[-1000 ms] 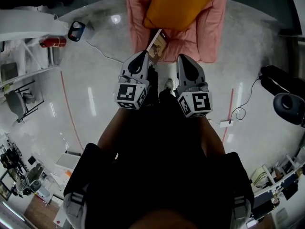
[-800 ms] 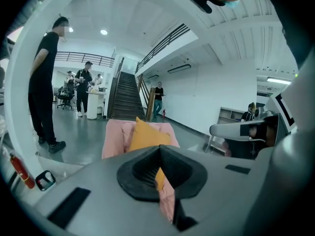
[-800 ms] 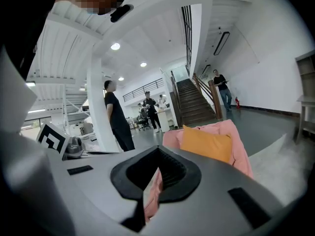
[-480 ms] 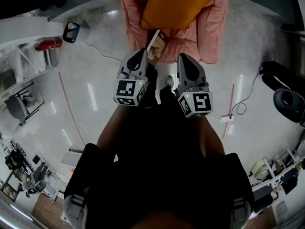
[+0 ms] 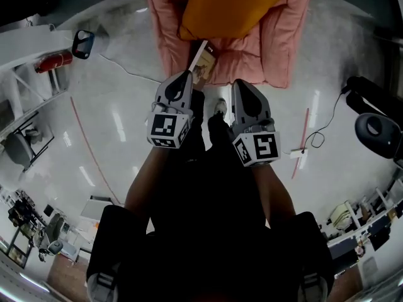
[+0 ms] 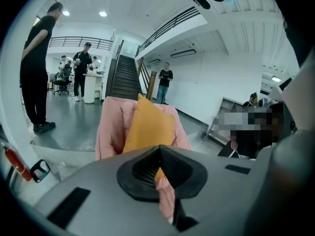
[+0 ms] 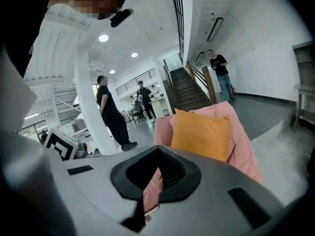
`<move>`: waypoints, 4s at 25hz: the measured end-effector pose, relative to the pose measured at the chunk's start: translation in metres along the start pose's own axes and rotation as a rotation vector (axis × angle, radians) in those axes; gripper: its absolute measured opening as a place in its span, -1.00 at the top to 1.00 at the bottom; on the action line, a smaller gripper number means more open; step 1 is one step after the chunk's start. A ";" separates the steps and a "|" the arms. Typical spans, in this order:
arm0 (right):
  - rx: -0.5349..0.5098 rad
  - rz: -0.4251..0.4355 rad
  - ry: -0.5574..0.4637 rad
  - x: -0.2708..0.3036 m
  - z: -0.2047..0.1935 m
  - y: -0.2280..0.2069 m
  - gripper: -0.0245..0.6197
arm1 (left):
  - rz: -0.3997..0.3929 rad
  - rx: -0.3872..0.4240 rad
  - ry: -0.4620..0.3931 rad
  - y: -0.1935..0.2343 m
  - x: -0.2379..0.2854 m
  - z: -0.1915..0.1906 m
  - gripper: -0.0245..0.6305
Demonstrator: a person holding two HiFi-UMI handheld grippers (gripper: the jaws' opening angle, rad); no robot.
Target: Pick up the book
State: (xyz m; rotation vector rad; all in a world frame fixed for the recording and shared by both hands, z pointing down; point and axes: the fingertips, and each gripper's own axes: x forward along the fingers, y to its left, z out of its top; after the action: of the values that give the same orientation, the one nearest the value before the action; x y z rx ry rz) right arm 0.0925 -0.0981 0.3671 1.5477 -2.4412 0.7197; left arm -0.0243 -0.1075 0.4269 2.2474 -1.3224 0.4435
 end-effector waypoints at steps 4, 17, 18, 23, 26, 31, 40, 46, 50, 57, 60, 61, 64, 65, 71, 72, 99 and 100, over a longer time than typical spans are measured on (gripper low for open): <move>0.017 -0.007 0.027 0.016 -0.017 -0.005 0.92 | -0.002 -0.011 0.026 0.013 0.019 -0.022 0.90; 0.062 -0.055 0.102 0.066 -0.077 -0.024 0.92 | -0.050 -0.046 0.156 0.043 0.073 -0.095 0.83; 0.066 -0.055 0.110 0.068 -0.082 -0.024 0.92 | -0.057 -0.053 0.171 0.046 0.077 -0.102 0.81; 0.083 -0.070 0.147 0.080 -0.106 -0.031 0.92 | -0.074 -0.093 0.222 0.060 0.097 -0.136 0.71; 0.096 -0.078 0.161 0.085 -0.116 -0.034 0.92 | -0.071 -0.103 0.240 0.067 0.104 -0.147 0.68; 0.115 -0.098 0.190 0.093 -0.130 -0.042 0.92 | -0.093 -0.110 0.295 0.071 0.117 -0.168 0.63; 0.150 -0.123 0.237 0.099 -0.161 -0.048 0.92 | -0.113 -0.119 0.355 0.079 0.144 -0.204 0.52; 0.161 -0.135 0.258 0.104 -0.173 -0.053 0.92 | -0.102 -0.101 0.413 0.081 0.155 -0.221 0.45; 0.171 -0.143 0.273 0.108 -0.179 -0.059 0.92 | -0.118 -0.120 0.485 0.081 0.168 -0.241 0.36; 0.181 -0.131 0.296 0.109 -0.189 -0.058 0.92 | -0.133 -0.142 0.592 0.087 0.179 -0.267 0.26; 0.187 -0.130 0.305 0.110 -0.193 -0.058 0.92 | -0.148 -0.148 0.613 0.086 0.182 -0.272 0.26; 0.189 -0.131 0.307 0.110 -0.194 -0.059 0.92 | -0.154 -0.145 0.621 0.086 0.182 -0.274 0.26; 0.191 -0.132 0.311 0.111 -0.194 -0.060 0.92 | -0.178 -0.118 0.667 0.081 0.184 -0.280 0.26; 0.192 -0.133 0.312 0.111 -0.194 -0.060 0.92 | -0.185 -0.109 0.683 0.080 0.184 -0.282 0.26; 0.196 -0.137 0.320 0.110 -0.196 -0.063 0.92 | -0.186 -0.115 0.720 0.080 0.191 -0.291 0.25; 0.196 -0.140 0.320 0.110 -0.196 -0.064 0.92 | -0.191 -0.114 0.724 0.079 0.193 -0.292 0.23; 0.208 -0.160 0.335 0.100 -0.208 -0.060 0.92 | -0.180 -0.001 0.734 0.075 0.203 -0.312 0.39; 0.208 -0.160 0.337 0.100 -0.209 -0.059 0.92 | -0.179 -0.003 0.731 0.075 0.202 -0.312 0.40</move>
State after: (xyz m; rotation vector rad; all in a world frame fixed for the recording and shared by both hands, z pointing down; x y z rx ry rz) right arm 0.0756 -0.0992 0.6053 1.5220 -2.0287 1.1292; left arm -0.0027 -0.1082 0.8051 1.8829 -0.7310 1.0617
